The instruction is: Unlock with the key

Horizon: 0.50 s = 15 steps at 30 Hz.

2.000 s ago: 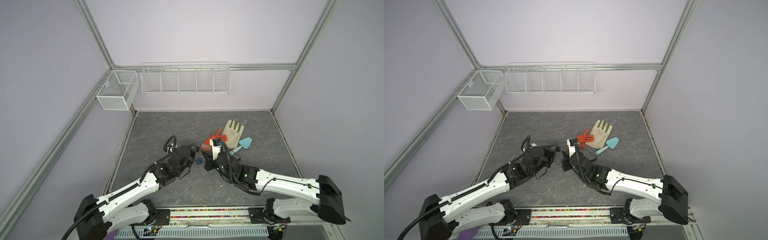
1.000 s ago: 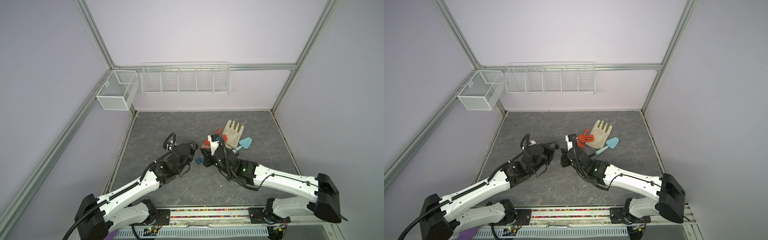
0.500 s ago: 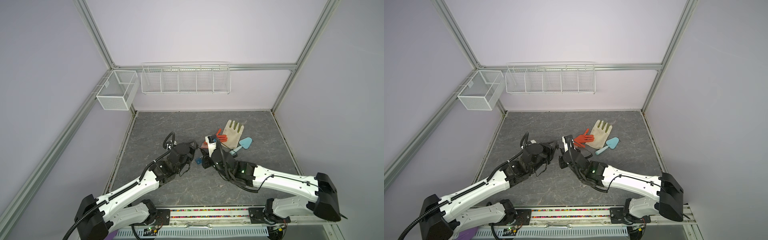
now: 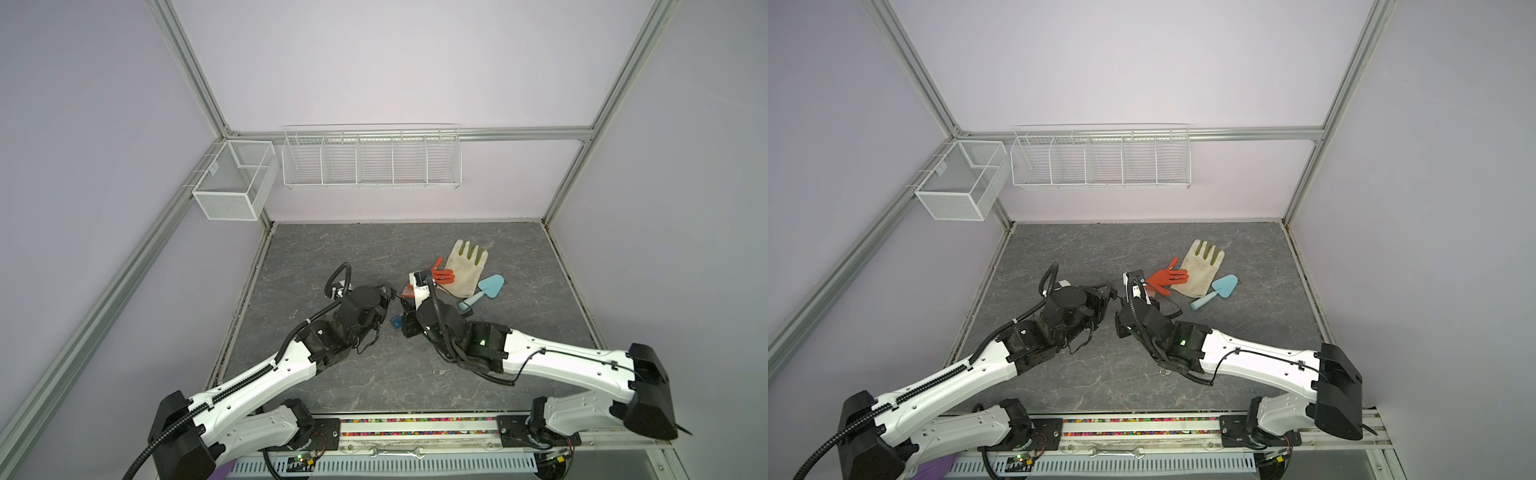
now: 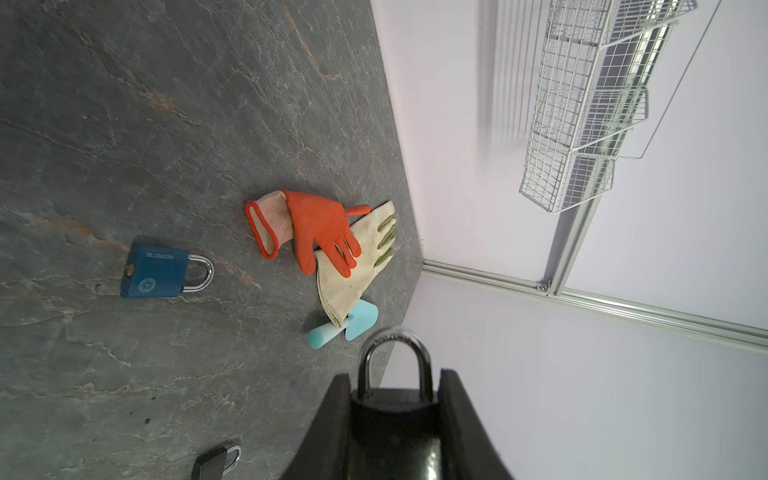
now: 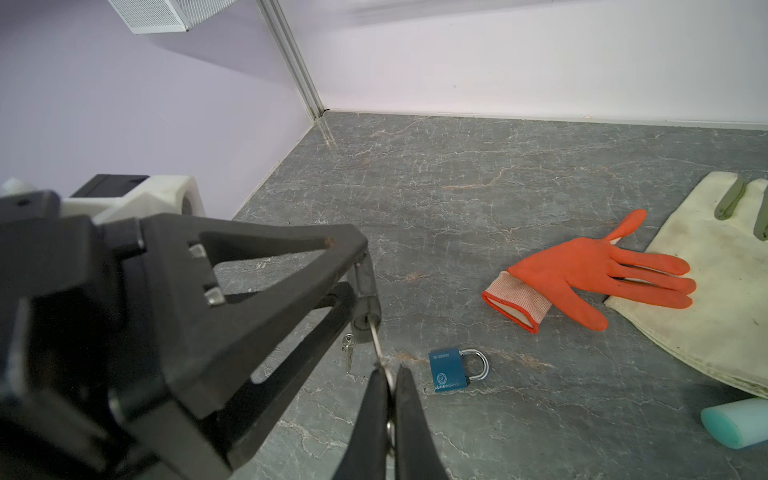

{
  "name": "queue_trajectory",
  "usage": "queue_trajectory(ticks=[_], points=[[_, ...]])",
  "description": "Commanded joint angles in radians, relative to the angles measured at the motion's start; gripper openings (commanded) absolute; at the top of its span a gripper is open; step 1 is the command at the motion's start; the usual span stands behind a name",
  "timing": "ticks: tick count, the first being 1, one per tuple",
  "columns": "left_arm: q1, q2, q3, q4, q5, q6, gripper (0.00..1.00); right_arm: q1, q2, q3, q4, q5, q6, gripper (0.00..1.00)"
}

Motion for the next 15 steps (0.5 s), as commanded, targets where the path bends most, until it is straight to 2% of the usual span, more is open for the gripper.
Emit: queue_trajectory(ticks=[1, 11, 15], points=[[-0.02, 0.005, 0.038, -0.01, 0.026, 0.009, 0.0, -0.005, -0.001, 0.034, -0.022, 0.034, 0.046, 0.06], [-0.026, 0.008, 0.041, -0.021, 0.018, -0.004, 0.0, -0.005, -0.003, 0.044, -0.056, 0.083, 0.077, 0.06], [-0.026, 0.008, 0.026, -0.005, 0.024, -0.023, 0.0, -0.005, -0.011, 0.038, -0.022, 0.057, 0.064, 0.06]])
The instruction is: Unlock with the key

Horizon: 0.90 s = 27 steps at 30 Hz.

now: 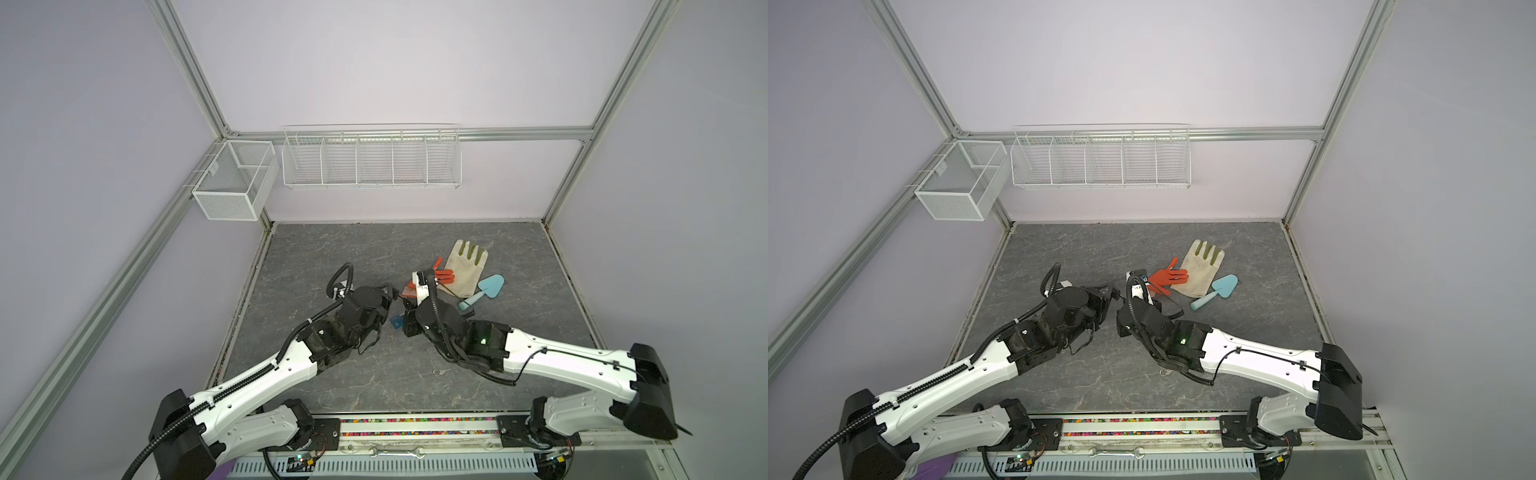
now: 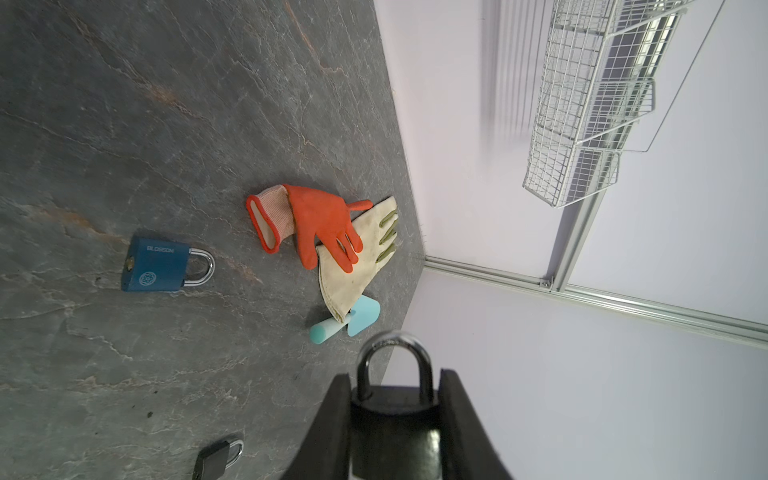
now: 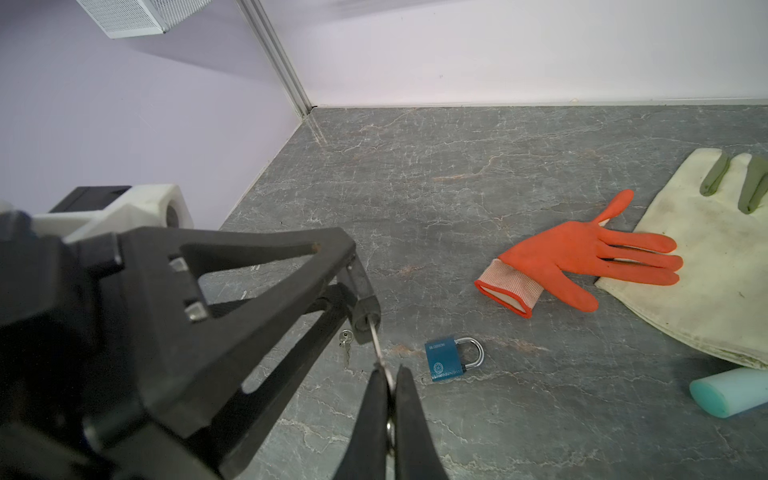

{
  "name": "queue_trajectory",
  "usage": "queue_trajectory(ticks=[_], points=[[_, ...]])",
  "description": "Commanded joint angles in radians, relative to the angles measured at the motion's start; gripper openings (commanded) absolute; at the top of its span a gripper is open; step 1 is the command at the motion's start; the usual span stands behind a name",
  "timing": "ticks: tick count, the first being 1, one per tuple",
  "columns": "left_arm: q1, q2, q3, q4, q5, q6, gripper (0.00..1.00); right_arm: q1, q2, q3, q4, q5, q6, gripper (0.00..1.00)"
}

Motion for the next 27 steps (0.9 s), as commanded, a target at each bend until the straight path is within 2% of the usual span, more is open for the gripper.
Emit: queue_trajectory(ticks=[1, 4, 9, 15, 21, 27], points=[[-0.015, 0.001, 0.021, 0.0, 0.024, -0.021, 0.0, -0.005, -0.007, 0.023, 0.019, 0.048, 0.021, 0.06], [-0.017, 0.0, 0.032, -0.018, 0.019, -0.019, 0.0, -0.007, -0.011, 0.017, 0.014, 0.07, 0.029, 0.06], [-0.017, -0.002, 0.032, -0.019, 0.016, -0.023, 0.0, -0.007, -0.033, -0.01, 0.088, -0.012, 0.018, 0.06], [-0.033, -0.009, 0.038, -0.025, 0.004, -0.03, 0.0, -0.012, -0.056, -0.048, 0.15, -0.085, 0.073, 0.06], [-0.041, -0.009, 0.052, -0.048, -0.004, -0.033, 0.0, -0.004, -0.032, -0.029, 0.066, 0.06, 0.077, 0.06], [-0.04, -0.01, 0.073, -0.113, -0.06, -0.042, 0.0, -0.003, -0.054, -0.042, 0.034, 0.103, 0.082, 0.06]])
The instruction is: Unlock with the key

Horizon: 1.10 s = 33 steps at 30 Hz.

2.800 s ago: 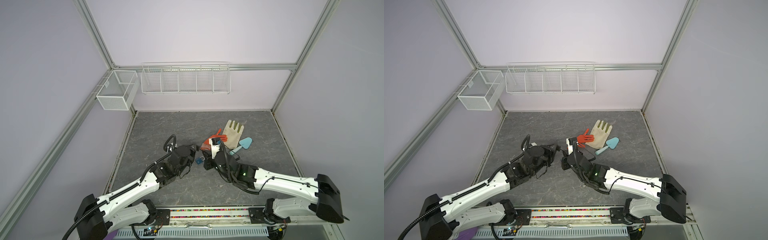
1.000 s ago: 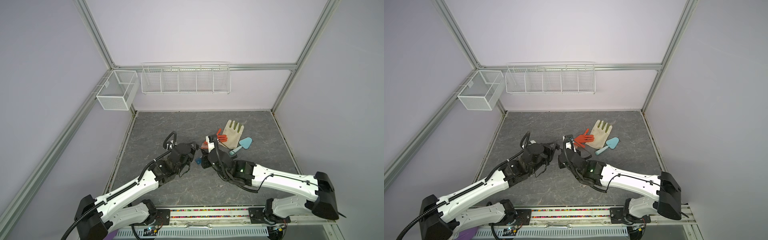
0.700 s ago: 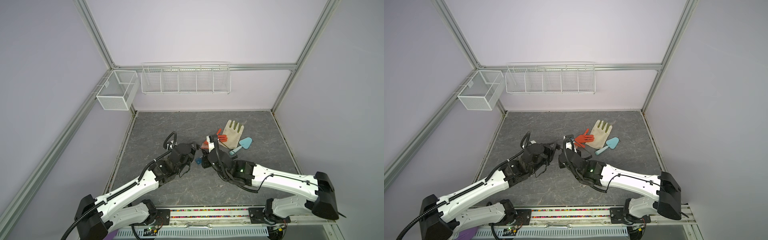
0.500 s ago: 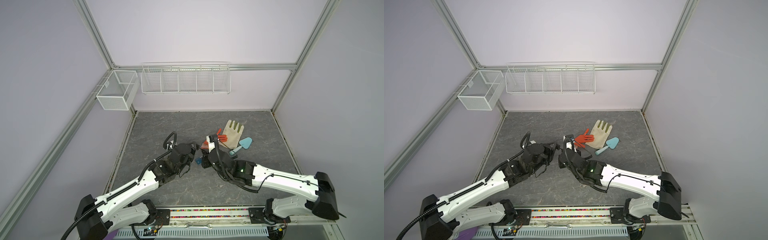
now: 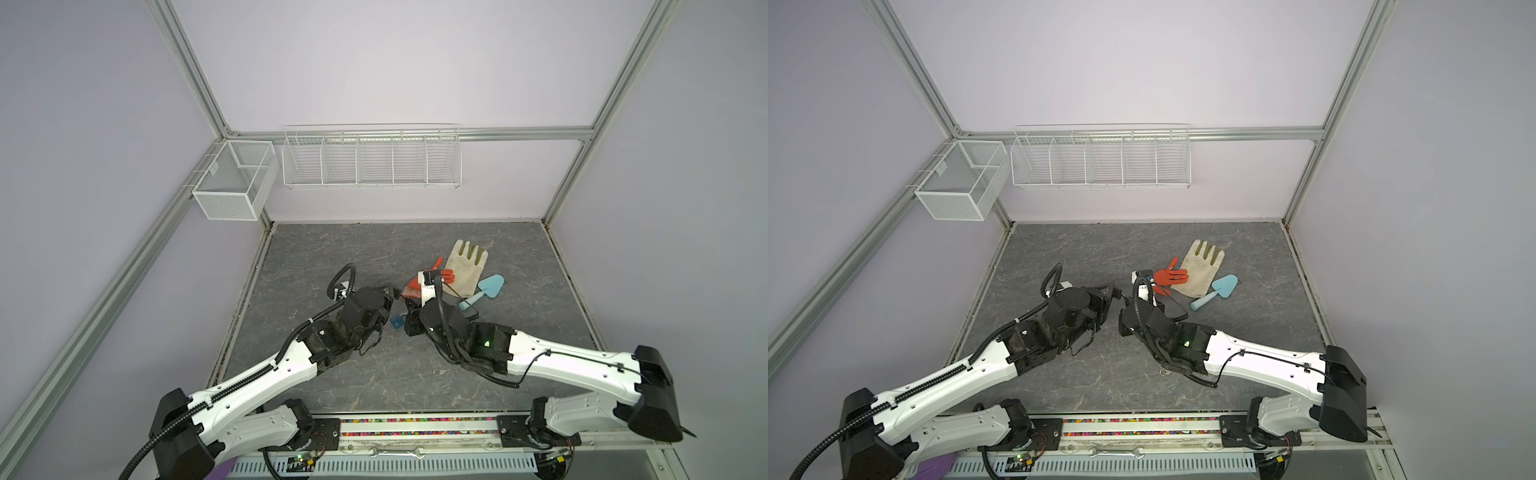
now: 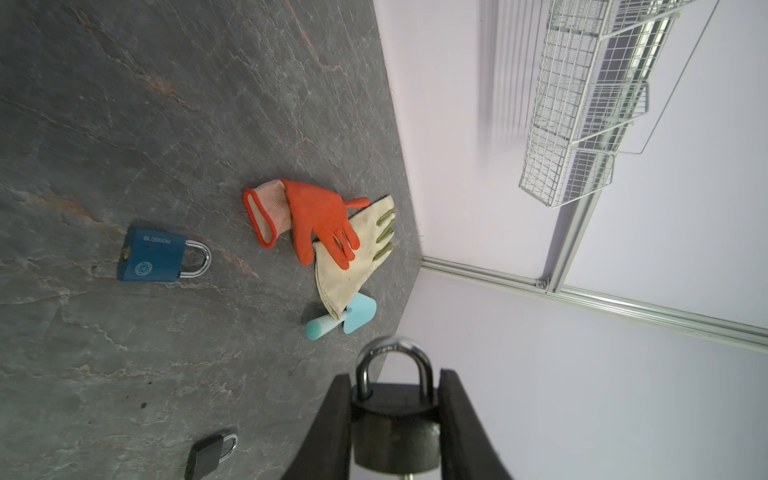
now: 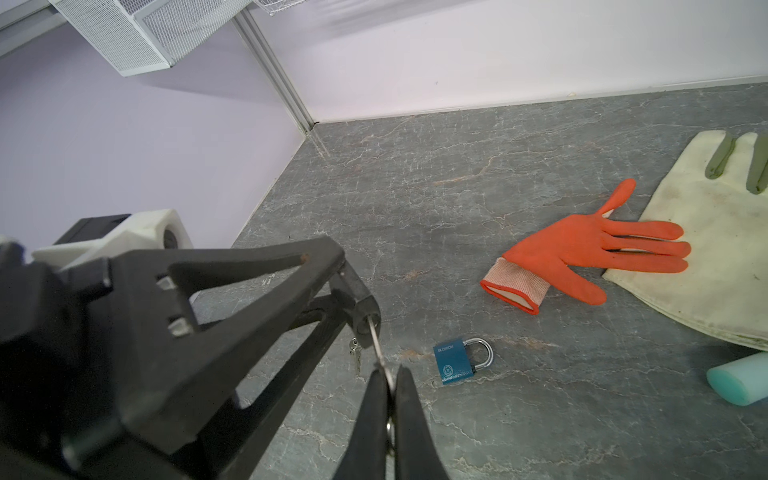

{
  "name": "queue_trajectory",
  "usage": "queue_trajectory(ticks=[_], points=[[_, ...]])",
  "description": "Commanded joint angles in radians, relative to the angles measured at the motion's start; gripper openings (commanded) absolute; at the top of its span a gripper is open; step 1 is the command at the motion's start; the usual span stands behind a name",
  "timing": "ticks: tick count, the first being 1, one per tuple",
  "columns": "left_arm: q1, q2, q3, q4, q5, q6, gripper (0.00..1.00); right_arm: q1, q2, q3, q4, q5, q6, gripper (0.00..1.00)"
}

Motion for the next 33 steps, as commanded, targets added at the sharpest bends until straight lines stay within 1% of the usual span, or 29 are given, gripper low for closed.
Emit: queue_trajectory(ticks=[1, 5, 10, 15, 17, 20, 33], points=[[-0.013, -0.005, 0.054, -0.078, -0.029, -0.016, 0.0, -0.003, -0.027, -0.01, 0.004, 0.083, 0.013, 0.06], [-0.013, 0.014, 0.053, -0.06, -0.017, -0.036, 0.0, -0.004, -0.028, -0.038, 0.101, 0.037, -0.033, 0.06], [-0.013, 0.008, 0.053, -0.07, -0.048, -0.047, 0.0, -0.004, -0.05, -0.059, 0.13, -0.006, -0.054, 0.06], [-0.013, 0.006, 0.071, -0.097, -0.083, -0.051, 0.0, -0.001, -0.07, -0.085, 0.092, -0.008, -0.042, 0.06], [-0.013, 0.008, 0.072, -0.097, -0.09, -0.05, 0.0, -0.003, -0.074, -0.113, 0.145, -0.04, -0.061, 0.06], [-0.013, 0.014, 0.074, -0.103, -0.091, -0.056, 0.0, -0.004, -0.059, -0.109, 0.171, -0.061, -0.074, 0.06], [-0.013, 0.01, 0.073, -0.086, -0.087, -0.058, 0.0, -0.019, 0.0, -0.086, 0.233, -0.07, -0.112, 0.06]])
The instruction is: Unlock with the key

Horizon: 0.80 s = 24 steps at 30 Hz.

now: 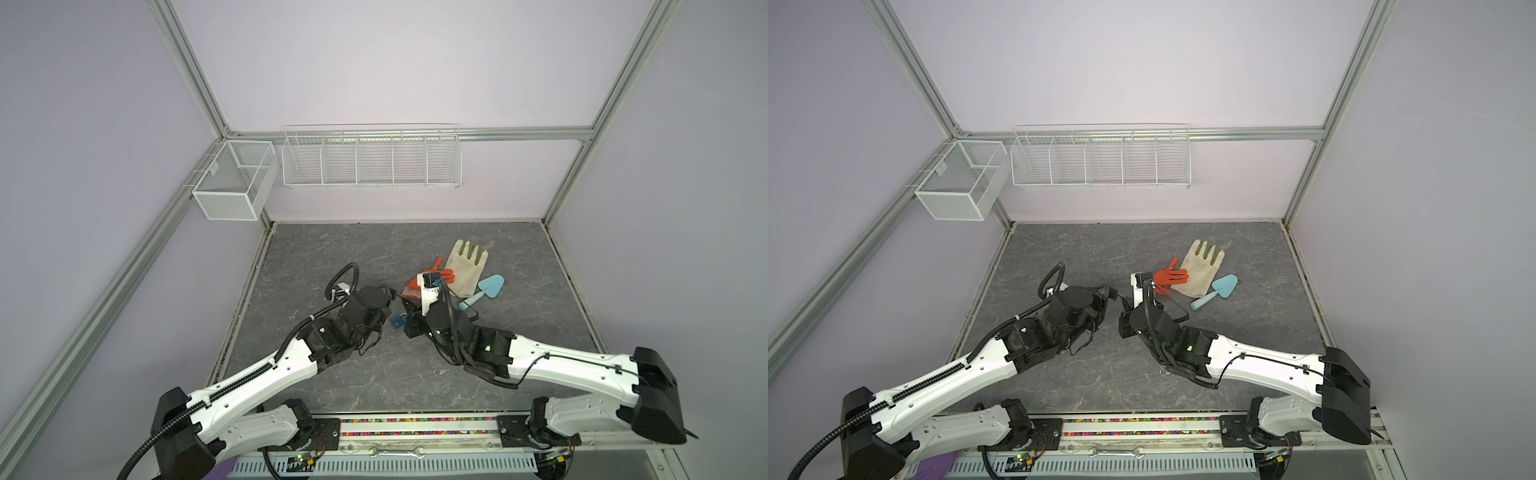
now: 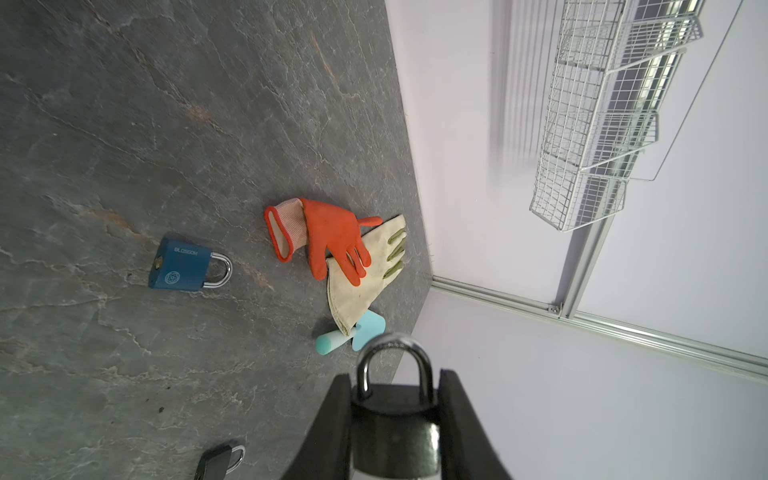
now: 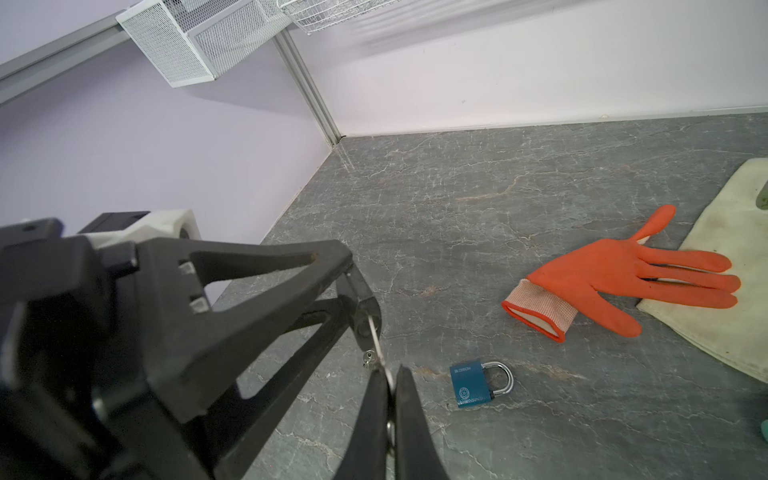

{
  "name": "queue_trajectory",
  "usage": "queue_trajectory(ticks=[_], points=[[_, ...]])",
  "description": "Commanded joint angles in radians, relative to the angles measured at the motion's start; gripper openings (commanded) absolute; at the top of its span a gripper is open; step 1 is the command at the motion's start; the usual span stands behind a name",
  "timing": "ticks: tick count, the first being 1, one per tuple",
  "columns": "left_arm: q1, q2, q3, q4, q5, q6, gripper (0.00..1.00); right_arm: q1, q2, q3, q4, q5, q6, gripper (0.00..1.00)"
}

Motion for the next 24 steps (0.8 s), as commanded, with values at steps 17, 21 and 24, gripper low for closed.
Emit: queue_trajectory(ticks=[17, 21, 24], points=[[-0.003, 0.008, 0.034, 0.004, -0.024, -0.022, 0.0, -0.005, 0.029, 0.037, 0.057, -0.056, -0.018, 0.06], [-0.005, 0.013, 0.036, 0.025, -0.008, -0.021, 0.0, -0.006, 0.053, 0.053, 0.033, -0.018, -0.026, 0.06], [-0.012, 0.017, 0.047, 0.02, 0.001, -0.019, 0.0, -0.009, 0.073, 0.091, -0.033, 0.043, -0.006, 0.06]])
